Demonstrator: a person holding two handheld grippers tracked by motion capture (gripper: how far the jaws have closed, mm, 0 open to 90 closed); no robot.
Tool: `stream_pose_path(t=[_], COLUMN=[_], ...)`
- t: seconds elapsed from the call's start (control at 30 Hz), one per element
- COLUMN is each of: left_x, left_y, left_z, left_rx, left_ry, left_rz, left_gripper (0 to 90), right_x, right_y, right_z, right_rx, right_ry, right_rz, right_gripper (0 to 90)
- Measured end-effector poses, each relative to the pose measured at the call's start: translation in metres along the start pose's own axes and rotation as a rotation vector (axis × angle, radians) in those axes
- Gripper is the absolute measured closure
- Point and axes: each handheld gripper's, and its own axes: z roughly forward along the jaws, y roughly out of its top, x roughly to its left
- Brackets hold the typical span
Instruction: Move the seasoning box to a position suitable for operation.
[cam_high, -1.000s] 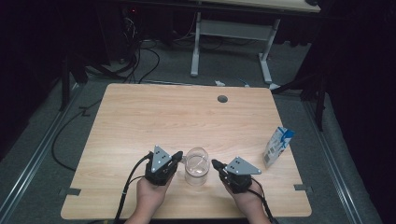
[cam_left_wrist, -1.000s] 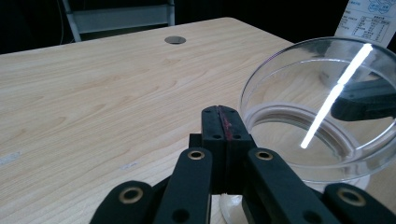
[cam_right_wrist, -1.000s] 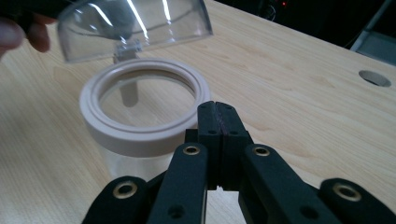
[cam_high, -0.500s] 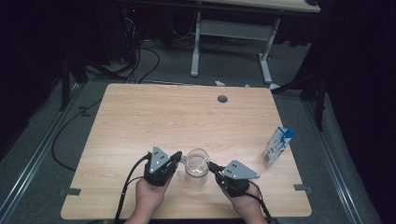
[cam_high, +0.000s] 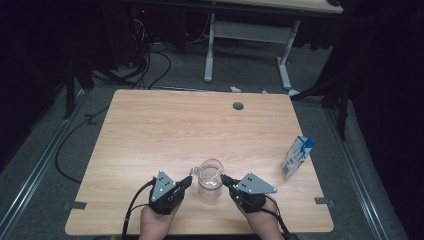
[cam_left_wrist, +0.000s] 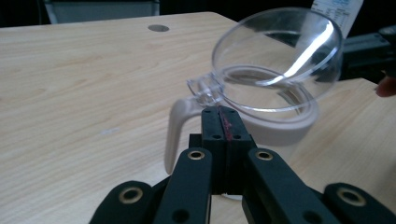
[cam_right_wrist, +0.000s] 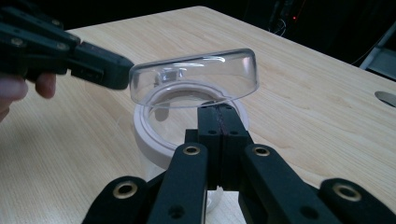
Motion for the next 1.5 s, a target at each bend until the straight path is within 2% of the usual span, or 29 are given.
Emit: stream_pose_path(t=[0.13,0.3,0.63,0.77,1.0,1.5], left_x=[-0.009,-0.017,-0.024,-0.024,-0.024,-0.018], left_y=[-0.001,-0.002,0.0,0.0,0.001,0.003], left_z=[0.003,0.005,0.01,0.01,0.009,0.004], left_rx=[0.005,0.004,-0.006,-0.008,-0.021,-0.065], left_ry=[-0.023,-0.048,-0.064,-0.065,-0.064,-0.061], left_rz=[0.02,0.021,0.015,0.013,0.005,-0.032], left_gripper=[90.0,90.0,90.0,90.0,90.0,90.0], right_x=[0.001,0.002,0.002,0.001,-0.002,-0.001], right_y=[0.001,0.003,0.004,0.002,-0.005,-0.007], right_z=[-0.002,-0.005,-0.007,-0.004,0.006,0.008], right_rx=[-0.004,-0.014,-0.023,-0.019,0.008,0.001], right_ry=[-0.006,-0.01,0.0,0.008,0.035,0.035], right_rz=[0.003,-0.001,-0.001,0.005,0.047,0.036], right_gripper=[89.8,89.8,89.8,89.7,89.6,89.7])
